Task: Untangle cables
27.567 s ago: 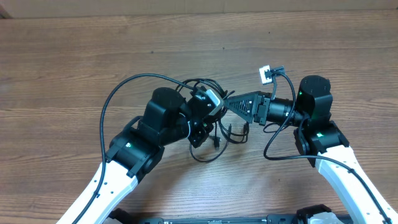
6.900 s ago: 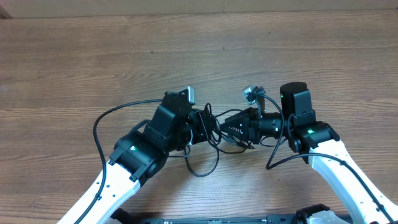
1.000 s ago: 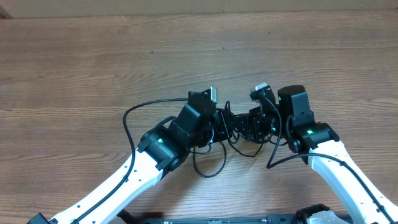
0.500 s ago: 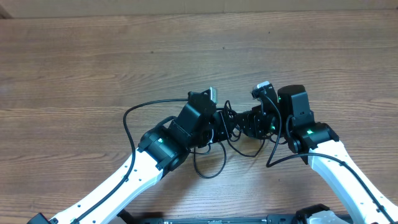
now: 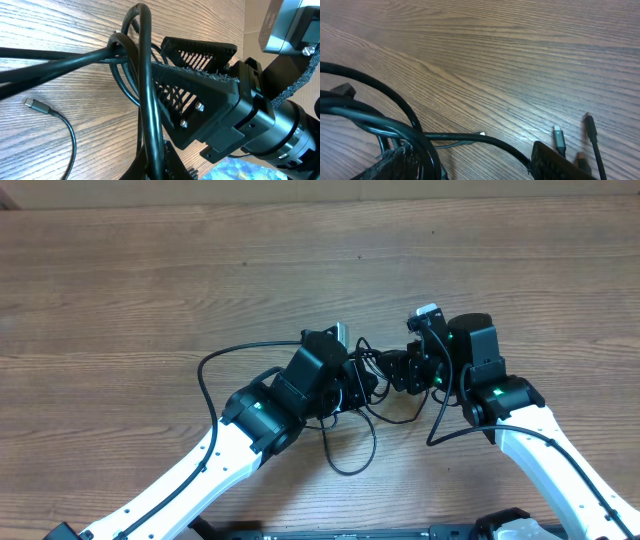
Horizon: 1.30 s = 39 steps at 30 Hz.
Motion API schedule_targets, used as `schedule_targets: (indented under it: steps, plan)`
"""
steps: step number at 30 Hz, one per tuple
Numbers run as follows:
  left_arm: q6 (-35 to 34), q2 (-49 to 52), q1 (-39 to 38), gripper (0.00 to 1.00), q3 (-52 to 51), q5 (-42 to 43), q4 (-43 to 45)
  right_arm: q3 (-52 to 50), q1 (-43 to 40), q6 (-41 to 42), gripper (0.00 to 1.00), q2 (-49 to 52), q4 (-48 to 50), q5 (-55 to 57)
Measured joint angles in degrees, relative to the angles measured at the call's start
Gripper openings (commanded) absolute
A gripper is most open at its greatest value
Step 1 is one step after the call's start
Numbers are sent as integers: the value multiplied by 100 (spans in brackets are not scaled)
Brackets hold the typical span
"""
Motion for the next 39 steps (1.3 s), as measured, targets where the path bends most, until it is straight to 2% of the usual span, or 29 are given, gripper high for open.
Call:
schedule_targets:
  steps: [16,33,39]
  plan:
    - [0,4,0,4,0,151,-37,0,39,997,72,0,-94,1163]
    - [-2,4,2,4,0,411,-282,0,33,1521,73,0,-649,2413]
    - [0,9,39,4,0,413,-538,0,-407,1808,77,0,-879,2380]
